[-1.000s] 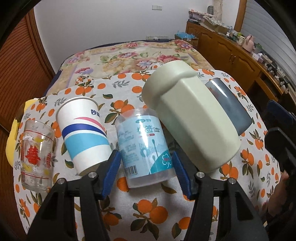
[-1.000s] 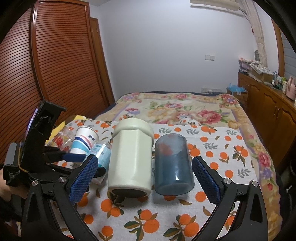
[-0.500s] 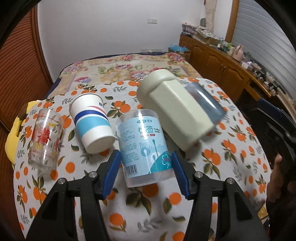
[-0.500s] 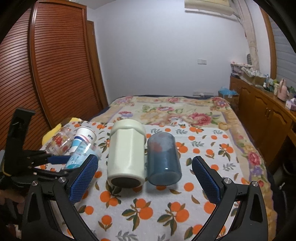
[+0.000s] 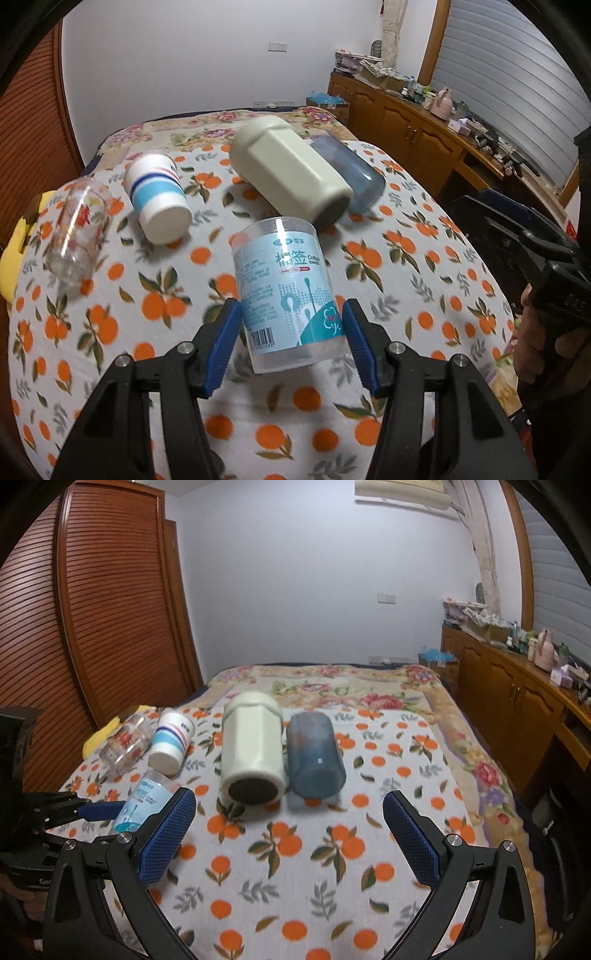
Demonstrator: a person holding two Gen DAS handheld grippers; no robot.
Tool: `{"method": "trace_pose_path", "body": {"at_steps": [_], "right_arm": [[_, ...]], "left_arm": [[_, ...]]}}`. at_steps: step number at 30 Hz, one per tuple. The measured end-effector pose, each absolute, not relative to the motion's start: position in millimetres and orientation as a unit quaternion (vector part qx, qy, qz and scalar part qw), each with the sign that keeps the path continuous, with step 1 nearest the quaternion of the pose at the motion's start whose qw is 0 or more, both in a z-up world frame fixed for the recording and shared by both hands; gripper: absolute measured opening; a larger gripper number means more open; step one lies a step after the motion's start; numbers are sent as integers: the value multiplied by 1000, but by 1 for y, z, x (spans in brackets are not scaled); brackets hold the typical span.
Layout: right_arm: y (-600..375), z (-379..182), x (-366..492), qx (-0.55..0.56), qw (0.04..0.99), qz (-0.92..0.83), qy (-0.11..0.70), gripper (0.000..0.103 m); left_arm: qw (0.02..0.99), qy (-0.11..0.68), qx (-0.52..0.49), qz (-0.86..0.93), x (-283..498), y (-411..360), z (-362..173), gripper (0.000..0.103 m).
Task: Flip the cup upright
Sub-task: 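Close the left gripper on the canister and lift it off the bed, then rotate the held canister upright with the left gripper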
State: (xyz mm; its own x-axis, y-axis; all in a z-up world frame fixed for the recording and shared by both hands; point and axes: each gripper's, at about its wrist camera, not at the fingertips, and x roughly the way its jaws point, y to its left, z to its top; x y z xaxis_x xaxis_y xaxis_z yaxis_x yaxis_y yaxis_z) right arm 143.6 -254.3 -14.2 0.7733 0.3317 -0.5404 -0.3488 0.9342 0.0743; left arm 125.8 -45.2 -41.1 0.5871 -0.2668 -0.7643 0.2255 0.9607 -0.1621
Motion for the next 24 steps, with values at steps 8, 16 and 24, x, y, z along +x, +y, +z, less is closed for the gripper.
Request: {"method": "trace_pose_path", "body": {"at_steps": [8,16,24], "right_arm": [[-257,-30,136,-9,937,178,302,103],[-255,-45,139,-13,930,178,321,103],[-254,-49,141,-13,928,178,328,103]], "left_arm": [[882,444,-31,-158,118,-63,-56,56],[883,443,-24,-154,122,-69,-64,56],[884,441,-22,-151,123,-68,-65,59]]}}
